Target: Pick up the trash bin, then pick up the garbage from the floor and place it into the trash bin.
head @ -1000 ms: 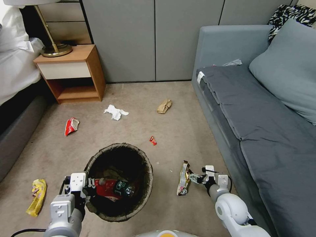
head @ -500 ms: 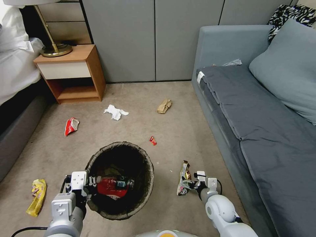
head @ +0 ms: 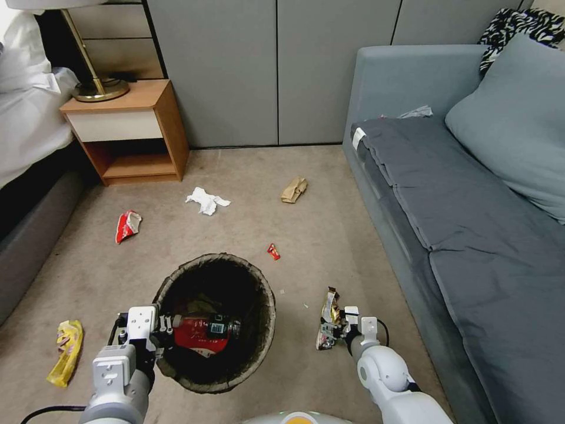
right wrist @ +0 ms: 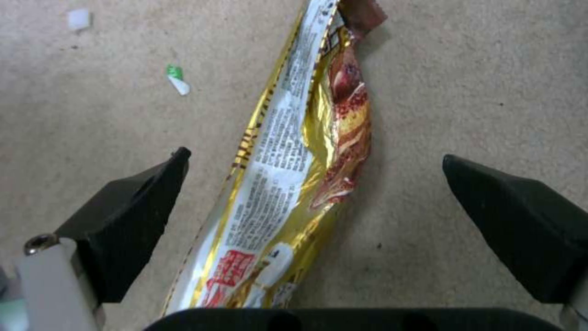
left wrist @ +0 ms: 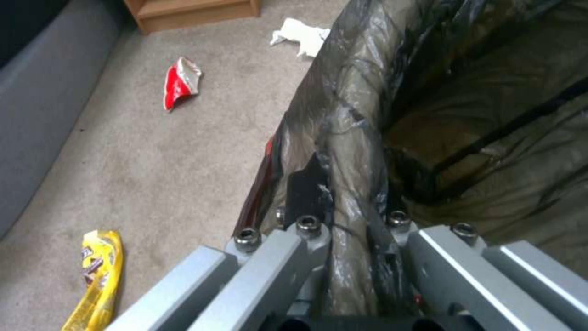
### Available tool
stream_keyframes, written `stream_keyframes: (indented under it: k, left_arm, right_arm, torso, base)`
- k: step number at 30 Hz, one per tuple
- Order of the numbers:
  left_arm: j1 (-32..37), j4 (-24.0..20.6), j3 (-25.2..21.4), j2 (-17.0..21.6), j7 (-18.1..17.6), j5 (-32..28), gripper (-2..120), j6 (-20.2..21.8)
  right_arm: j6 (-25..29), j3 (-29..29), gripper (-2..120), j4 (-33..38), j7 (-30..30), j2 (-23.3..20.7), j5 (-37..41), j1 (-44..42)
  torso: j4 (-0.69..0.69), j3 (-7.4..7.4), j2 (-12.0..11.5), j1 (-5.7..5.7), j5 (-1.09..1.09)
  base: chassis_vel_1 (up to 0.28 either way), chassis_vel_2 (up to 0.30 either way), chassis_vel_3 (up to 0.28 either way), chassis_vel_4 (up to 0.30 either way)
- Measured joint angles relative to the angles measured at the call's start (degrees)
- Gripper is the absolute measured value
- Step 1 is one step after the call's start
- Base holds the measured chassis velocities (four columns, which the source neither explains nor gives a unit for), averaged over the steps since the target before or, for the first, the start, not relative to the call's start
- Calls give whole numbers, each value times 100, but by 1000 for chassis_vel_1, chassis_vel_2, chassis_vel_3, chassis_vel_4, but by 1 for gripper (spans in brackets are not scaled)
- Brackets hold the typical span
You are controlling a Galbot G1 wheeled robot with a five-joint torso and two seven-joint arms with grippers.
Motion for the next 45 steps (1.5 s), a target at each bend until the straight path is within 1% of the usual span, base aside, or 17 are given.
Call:
stream_keyframes:
  k: [12, 15, 19, 20, 21, 23, 24, 26, 28, 30, 32, 36, 37, 39, 41, 42, 45]
  left_arm:
    - [-18, 1, 3, 13, 19, 5, 1, -12]
    - [-24, 2, 3, 14, 23, 3, 1, -12]
    - [-39, 2, 2, 15, 36, 2, 1, -13]
    - [-39, 2, 2, 15, 36, 2, 1, -13]
    - [-43, 2, 5, 14, 41, 2, 1, -13]
    - [-44, 2, 10, 13, 48, 2, 1, -13]
    - [-44, 2, 10, 13, 48, 2, 1, -13]
    - [-44, 2, 12, 14, 52, 2, 1, -14]
    - [-43, 2, 12, 16, 54, 2, 1, -14]
    - [-38, 2, 12, 21, 62, 2, 1, -16]
    - [-37, 2, 12, 22, 62, 3, 1, -16]
    - [-32, 2, 21, 25, 63, 8, 1, -20]
    - [-32, 2, 21, 25, 63, 8, 1, -20]
    - [-31, 2, 27, 27, 63, 12, 1, -25]
    - [-30, 2, 30, 27, 64, 13, 1, -27]
    - [-28, 2, 31, 27, 64, 16, 1, -29]
    - [-21, 2, 34, 26, 64, 21, 1, -30]
  right_arm:
    - [81, -34, 100, -656, 64, 250, -242, 364]
    - [101, -34, 96, -737, 57, 262, -249, 400]
    - [152, -51, 79, -820, 18, 272, -268, 434]
    - [152, -51, 79, -820, 18, 272, -268, 434]
    - [162, -58, 72, -831, -1, 273, -278, 433]
    - [179, -64, 66, -850, -11, 282, -320, 425]
    - [179, -64, 66, -850, -11, 282, -320, 425]
    - [212, -65, 54, -879, -12, 298, -389, 418]
    - [217, -66, 52, -883, -14, 300, -402, 417]
    - [230, -76, 39, -894, -37, 313, -446, 414]
    - [234, -79, 36, -899, -41, 314, -456, 413]
    - [258, -94, 16, -914, -58, 320, -475, 414]
    - [258, -94, 16, -914, -58, 320, -475, 414]
    - [269, -98, 7, -899, -69, 319, -485, 405]
    - [273, -98, 4, -891, -74, 321, -495, 402]
    - [284, -88, 0, -859, -78, 318, -523, 389]
    - [323, -43, 0, -696, -80, 291, -619, 359]
  torso:
    - [0, 0, 0, 0, 0]
    - [0, 0, 0, -1, 0]
    - [-1, 0, 0, 0, -1]
    - [-1, 0, 0, 0, -1]
    - [-2, 0, 0, 0, -3]
    - [-4, 0, 0, 0, -5]
    - [-4, 0, 0, 0, -5]
    - [-6, -1, 1, -1, -7]
    - [-6, -1, 0, -1, -7]
    - [-2, -1, 1, -1, -1]
    - [-1, -1, 0, -1, -3]
    - [1, -1, 0, -1, 1]
    - [1, -1, 0, -1, 1]
    - [3, 0, 0, -1, 5]
    - [4, -1, 0, -1, 5]
    - [4, 0, 0, -1, 6]
    - [3, 0, 0, 0, 7]
  base:
    - [0, 0, 0, 0]
    - [0, 0, 0, 0]
    - [0, 0, 0, 0]
    - [0, 0, 0, 0]
    - [0, 0, 0, 0]
    - [0, 0, 0, 0]
    - [0, 0, 0, 0]
    - [0, 0, 0, 0]
    - [0, 0, 0, 0]
    - [0, 0, 0, 0]
    - [0, 0, 0, 0]
    - [0, 0, 0, 0]
    - [0, 0, 0, 0]
    - [0, 0, 0, 0]
    - [0, 0, 0, 0]
    - [0, 0, 0, 0]
    - [0, 0, 0, 0]
